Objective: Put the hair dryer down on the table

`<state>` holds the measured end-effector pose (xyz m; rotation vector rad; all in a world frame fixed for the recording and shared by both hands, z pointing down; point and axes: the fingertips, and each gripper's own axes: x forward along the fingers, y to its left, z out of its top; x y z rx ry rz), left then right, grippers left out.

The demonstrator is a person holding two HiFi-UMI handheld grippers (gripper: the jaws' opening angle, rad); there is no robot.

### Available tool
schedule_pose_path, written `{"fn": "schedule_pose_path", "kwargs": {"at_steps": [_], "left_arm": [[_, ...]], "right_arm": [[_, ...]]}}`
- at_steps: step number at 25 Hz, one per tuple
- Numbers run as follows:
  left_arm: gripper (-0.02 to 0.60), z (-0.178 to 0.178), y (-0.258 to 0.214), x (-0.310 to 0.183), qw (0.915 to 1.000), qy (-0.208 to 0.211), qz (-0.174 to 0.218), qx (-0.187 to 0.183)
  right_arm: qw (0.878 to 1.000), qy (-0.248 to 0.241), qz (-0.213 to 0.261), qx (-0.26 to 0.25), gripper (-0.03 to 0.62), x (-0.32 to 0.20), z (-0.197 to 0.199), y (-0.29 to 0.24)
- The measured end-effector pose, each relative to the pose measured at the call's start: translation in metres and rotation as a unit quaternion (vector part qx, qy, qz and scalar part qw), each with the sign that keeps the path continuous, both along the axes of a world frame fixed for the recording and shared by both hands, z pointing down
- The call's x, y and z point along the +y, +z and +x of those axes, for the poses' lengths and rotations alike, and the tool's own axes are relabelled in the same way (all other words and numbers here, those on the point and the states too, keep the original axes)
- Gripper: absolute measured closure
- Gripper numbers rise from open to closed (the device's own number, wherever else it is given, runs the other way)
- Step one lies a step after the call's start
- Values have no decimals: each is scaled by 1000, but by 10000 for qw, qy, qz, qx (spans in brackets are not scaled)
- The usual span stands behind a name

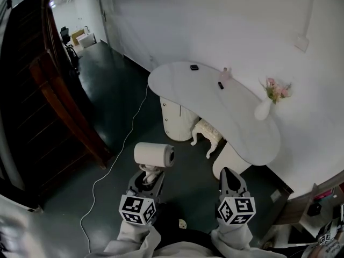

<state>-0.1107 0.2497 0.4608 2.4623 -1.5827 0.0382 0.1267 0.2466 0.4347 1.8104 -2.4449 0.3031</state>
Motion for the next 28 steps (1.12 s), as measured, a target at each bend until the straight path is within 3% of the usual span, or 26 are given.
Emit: {"fn": "schedule_pose_path", "kwargs": {"at_steps": [13,28], "left_arm": [[367,1,4,-34,10000,-13,-24,-19],[365,-8,0,-171,9999,109,-79,90]], "right_arm": [[9999,-80,-85,28,545,-36,-5,9],[9996,75,-248,-106,545,-166,-28,8]]}}
